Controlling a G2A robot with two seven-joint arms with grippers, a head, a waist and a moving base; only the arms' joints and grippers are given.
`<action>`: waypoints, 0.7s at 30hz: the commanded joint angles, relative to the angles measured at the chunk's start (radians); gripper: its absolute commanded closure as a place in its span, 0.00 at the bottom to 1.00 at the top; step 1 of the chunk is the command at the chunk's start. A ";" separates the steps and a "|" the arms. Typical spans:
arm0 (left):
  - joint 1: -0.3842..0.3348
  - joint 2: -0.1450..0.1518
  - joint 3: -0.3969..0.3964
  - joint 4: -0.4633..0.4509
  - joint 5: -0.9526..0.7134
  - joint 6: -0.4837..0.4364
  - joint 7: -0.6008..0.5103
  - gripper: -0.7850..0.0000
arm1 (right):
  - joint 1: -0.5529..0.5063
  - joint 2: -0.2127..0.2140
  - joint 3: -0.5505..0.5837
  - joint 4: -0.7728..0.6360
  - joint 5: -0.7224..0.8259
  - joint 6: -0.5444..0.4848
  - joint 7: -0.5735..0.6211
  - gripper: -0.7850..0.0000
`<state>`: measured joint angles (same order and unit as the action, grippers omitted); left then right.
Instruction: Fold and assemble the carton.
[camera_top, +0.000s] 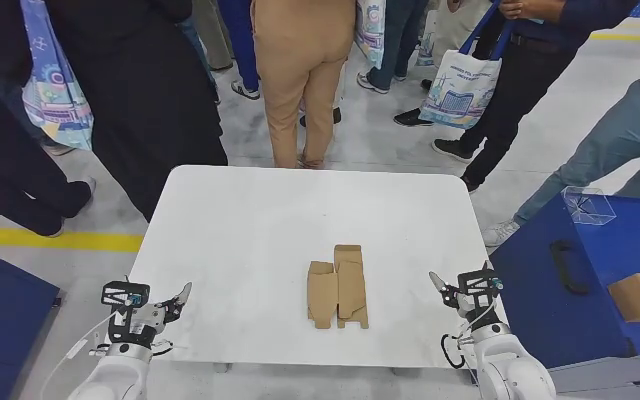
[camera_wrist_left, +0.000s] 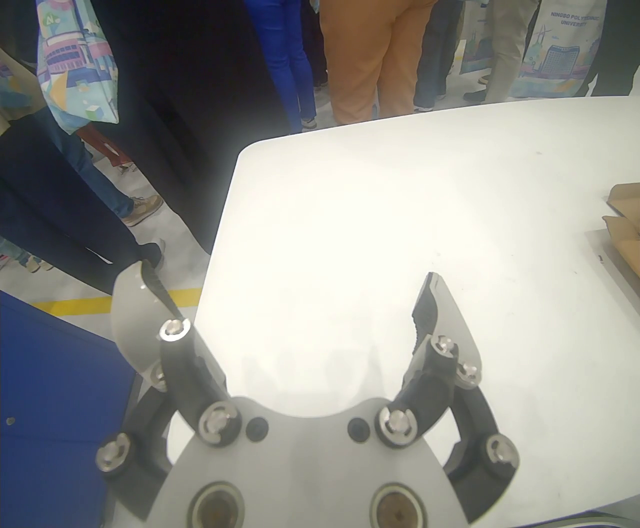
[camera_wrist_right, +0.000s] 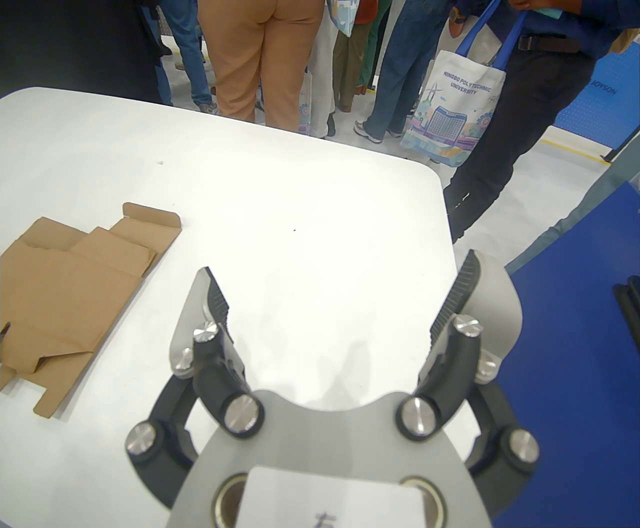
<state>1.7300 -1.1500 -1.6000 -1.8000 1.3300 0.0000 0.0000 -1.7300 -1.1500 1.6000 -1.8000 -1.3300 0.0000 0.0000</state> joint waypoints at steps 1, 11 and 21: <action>0.001 -0.001 0.007 -0.003 -0.022 -0.020 -0.021 0.00 | 0.000 0.000 0.000 0.000 0.000 0.000 0.000 0.00; -0.279 0.000 0.041 -0.068 -1.005 -0.109 -0.991 0.00 | 0.000 0.000 0.000 0.000 0.000 0.000 0.000 0.00; -0.662 -0.025 0.278 0.300 -1.333 0.007 -1.233 0.00 | 0.000 0.000 0.000 0.000 0.000 0.000 0.000 0.00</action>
<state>1.1047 -1.1720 -1.3531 -1.5441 -0.0113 0.0089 -1.2391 -1.7300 -1.1500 1.6000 -1.8000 -1.3300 0.0000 0.0000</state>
